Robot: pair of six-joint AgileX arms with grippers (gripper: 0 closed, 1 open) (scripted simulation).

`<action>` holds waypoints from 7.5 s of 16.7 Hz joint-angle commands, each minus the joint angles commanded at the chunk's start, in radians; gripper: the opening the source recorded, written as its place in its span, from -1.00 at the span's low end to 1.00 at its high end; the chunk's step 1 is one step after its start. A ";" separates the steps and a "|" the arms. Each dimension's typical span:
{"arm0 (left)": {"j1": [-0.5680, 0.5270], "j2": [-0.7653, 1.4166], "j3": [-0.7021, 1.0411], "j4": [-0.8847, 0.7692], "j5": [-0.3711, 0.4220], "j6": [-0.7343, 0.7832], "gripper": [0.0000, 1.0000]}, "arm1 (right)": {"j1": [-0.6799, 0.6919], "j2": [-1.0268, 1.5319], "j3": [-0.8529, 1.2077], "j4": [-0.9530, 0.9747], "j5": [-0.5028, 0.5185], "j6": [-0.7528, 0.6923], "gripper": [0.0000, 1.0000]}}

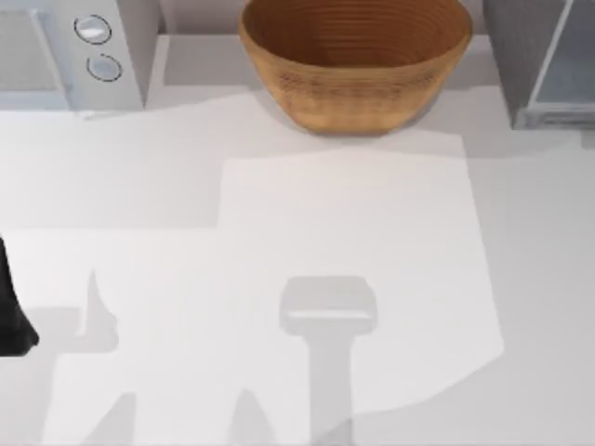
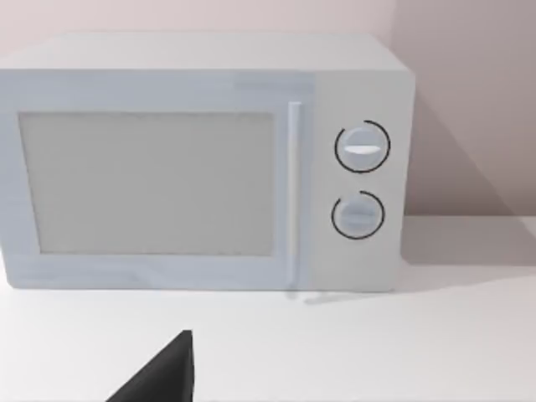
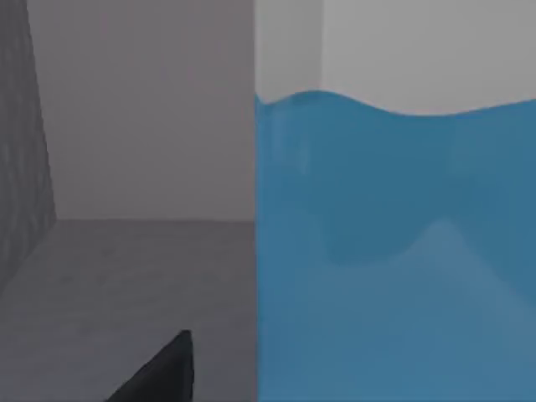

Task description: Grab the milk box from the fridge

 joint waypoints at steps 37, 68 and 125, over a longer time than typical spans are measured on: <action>0.000 0.000 0.000 0.000 0.000 0.000 1.00 | 0.034 0.147 0.289 -0.143 0.036 -0.002 -1.00; 0.000 0.000 0.000 0.000 0.000 0.000 1.00 | -0.033 -0.258 -0.142 -0.120 -0.035 0.005 -1.00; 0.000 0.000 0.000 0.000 0.000 0.000 1.00 | 0.282 -0.524 -0.557 0.142 -0.449 0.008 -1.00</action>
